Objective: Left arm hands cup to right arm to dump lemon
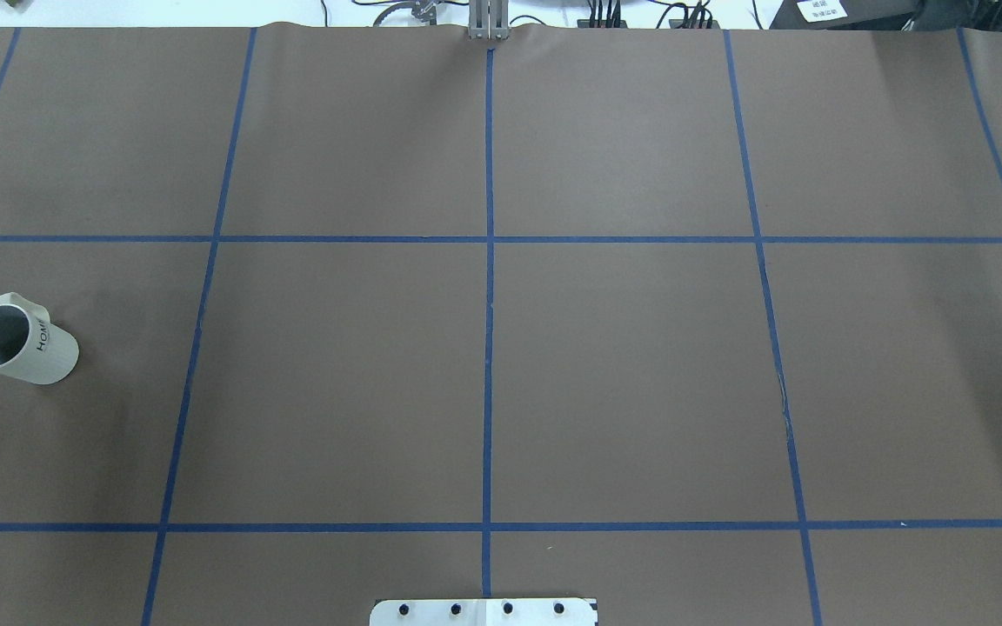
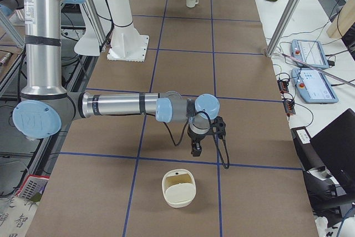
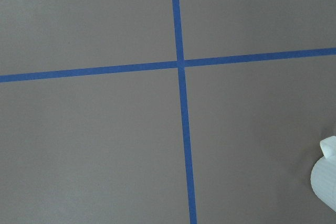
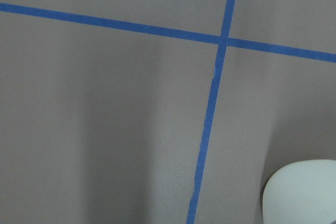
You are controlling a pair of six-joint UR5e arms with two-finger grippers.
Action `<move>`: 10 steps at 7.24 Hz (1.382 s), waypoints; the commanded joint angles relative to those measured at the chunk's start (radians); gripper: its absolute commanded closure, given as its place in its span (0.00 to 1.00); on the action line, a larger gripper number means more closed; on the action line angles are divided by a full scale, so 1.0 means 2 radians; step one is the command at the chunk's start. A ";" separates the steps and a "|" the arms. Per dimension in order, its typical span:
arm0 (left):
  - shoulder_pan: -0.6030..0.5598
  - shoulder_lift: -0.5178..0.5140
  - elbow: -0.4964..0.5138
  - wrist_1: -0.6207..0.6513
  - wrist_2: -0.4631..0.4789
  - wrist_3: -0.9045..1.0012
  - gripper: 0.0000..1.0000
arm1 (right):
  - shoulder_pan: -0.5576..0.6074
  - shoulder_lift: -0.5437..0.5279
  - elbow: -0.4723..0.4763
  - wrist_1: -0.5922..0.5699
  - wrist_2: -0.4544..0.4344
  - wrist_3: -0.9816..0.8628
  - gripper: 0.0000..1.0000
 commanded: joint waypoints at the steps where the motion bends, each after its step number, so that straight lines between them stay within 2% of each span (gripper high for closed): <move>1: 0.018 0.001 0.000 -0.030 -0.021 -0.001 0.00 | 0.000 0.001 0.004 0.001 0.000 0.000 0.00; 2: 0.025 0.005 0.001 -0.039 -0.034 -0.006 0.00 | 0.000 0.002 0.005 0.001 0.000 0.000 0.00; 3: 0.046 0.001 -0.003 -0.046 -0.040 -0.053 0.00 | 0.000 0.004 0.006 0.001 0.000 0.000 0.00; 5: 0.104 0.000 -0.007 -0.102 -0.032 -0.122 0.00 | -0.001 0.007 -0.002 0.019 -0.002 0.000 0.00; 8: 0.157 0.006 -0.008 -0.145 -0.016 -0.230 0.00 | 0.000 0.005 -0.004 0.027 0.000 0.000 0.00; 10: 0.193 0.007 -0.008 -0.156 -0.010 -0.258 0.00 | 0.000 0.005 -0.005 0.028 0.000 0.000 0.00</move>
